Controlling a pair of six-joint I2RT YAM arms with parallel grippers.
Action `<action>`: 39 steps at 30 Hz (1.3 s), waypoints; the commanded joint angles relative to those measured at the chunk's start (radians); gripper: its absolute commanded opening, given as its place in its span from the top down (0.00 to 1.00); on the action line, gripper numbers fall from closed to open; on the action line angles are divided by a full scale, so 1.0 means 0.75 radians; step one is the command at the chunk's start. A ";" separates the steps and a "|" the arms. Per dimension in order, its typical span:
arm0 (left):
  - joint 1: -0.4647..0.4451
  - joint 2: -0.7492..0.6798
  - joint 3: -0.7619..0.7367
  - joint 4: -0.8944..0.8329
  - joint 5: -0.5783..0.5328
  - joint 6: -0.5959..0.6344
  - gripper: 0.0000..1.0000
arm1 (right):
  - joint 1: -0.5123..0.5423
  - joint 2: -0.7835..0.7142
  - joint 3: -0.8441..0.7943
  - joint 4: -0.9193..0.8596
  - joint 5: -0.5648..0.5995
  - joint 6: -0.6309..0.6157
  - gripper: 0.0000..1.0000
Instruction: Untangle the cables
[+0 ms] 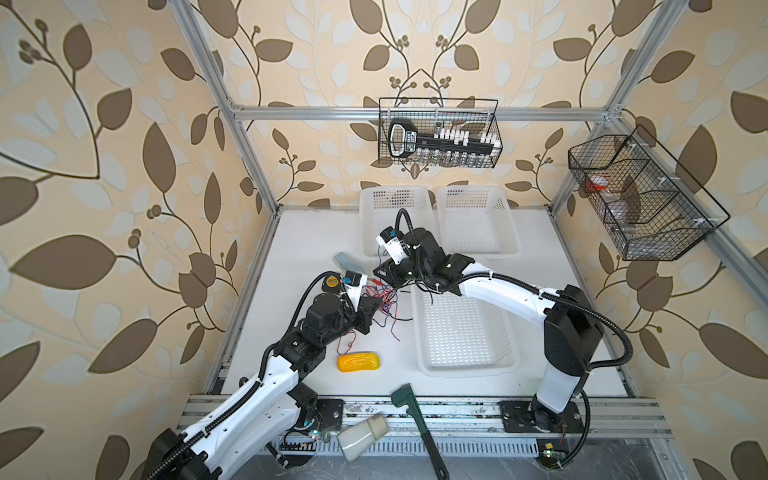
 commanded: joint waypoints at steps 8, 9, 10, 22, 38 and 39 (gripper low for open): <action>0.006 -0.051 0.013 0.105 0.007 0.012 1.00 | 0.007 0.010 0.027 -0.003 -0.006 0.005 1.00; 0.006 -0.055 0.012 0.101 0.003 0.013 1.00 | 0.005 0.004 0.025 -0.004 -0.002 0.002 1.00; 0.006 -0.058 0.011 0.099 -0.004 0.013 1.00 | 0.005 0.001 0.023 -0.006 0.004 0.000 1.00; 0.005 -0.057 -0.006 0.075 -0.044 0.008 1.00 | -0.045 -0.129 -0.074 0.056 0.020 0.023 1.00; 0.007 -0.080 -0.010 0.102 -0.033 0.015 1.00 | -0.045 -0.039 0.010 -0.062 -0.053 0.085 0.59; 0.005 -0.082 -0.010 0.105 -0.034 0.015 1.00 | -0.042 -0.023 0.027 -0.068 -0.063 0.087 0.58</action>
